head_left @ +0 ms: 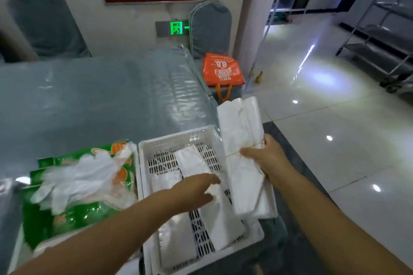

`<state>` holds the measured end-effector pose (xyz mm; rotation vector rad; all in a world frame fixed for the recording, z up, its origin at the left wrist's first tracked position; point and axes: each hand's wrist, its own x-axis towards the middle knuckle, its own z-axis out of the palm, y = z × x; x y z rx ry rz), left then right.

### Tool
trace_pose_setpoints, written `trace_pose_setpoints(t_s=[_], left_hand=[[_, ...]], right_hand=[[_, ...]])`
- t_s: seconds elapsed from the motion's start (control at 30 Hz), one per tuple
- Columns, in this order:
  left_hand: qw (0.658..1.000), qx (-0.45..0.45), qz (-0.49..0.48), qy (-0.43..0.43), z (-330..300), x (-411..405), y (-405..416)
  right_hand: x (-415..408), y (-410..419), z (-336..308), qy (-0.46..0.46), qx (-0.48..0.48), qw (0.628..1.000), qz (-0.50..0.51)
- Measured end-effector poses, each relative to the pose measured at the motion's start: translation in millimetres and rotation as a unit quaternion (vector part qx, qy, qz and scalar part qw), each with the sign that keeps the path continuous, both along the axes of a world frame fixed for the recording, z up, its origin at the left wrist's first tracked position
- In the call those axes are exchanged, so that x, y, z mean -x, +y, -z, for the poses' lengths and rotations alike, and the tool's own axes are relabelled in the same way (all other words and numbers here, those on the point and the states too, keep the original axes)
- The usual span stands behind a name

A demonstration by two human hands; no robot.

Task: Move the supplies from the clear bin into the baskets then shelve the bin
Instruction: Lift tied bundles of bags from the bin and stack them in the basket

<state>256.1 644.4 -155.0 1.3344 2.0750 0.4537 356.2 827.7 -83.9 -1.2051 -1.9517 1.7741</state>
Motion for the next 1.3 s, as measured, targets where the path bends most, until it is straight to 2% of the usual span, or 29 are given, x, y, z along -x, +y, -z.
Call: trace_pose_setpoints(t_s=[0.07,0.13,0.33,0.57,0.67,0.73,0.97,1.1,1.2,1.3], left_hand=[[0.984,0.028,0.149,0.093,15.6,-10.4,11.0],[0.948,0.006,0.253,0.191,26.6,-15.9,22.5],[0.892,-0.028,0.329,0.308,38.5,-15.8,45.0],[0.896,-0.025,0.339,0.285,31.2,-12.6,50.1],[0.907,-0.003,0.326,0.267,26.0,-12.0,48.8],[0.901,0.013,0.339,0.272,23.8,-10.9,45.5],[0.877,-0.080,0.368,0.297,19.1,1.3,10.6],[0.868,-0.053,0.397,0.294,7.0,6.7,-15.1],[0.869,-0.069,0.396,0.290,1.2,8.3,-24.3],[0.845,-0.106,0.413,0.324,5.1,9.4,-25.9]], right_hand=[[-10.0,10.3,8.4,-0.007,-0.013,1.000,0.027],[-20.9,17.2,15.8,-0.018,-0.024,0.999,0.043],[-44.0,33.5,26.9,-0.022,-0.040,0.997,0.063],[-42.9,28.9,28.5,-0.033,-0.049,0.998,0.034],[-38.1,23.5,28.1,-0.044,-0.061,0.997,0.013],[-34.3,17.8,27.2,-0.049,-0.072,0.996,0.001],[-14.3,-11.0,33.3,-0.065,-0.115,0.990,-0.041],[4.8,-40.0,45.6,-0.121,-0.208,0.967,-0.079],[16.5,-65.9,59.0,-0.181,-0.272,0.939,-0.108],[19.3,-80.8,72.5,-0.229,-0.326,0.907,-0.133]])
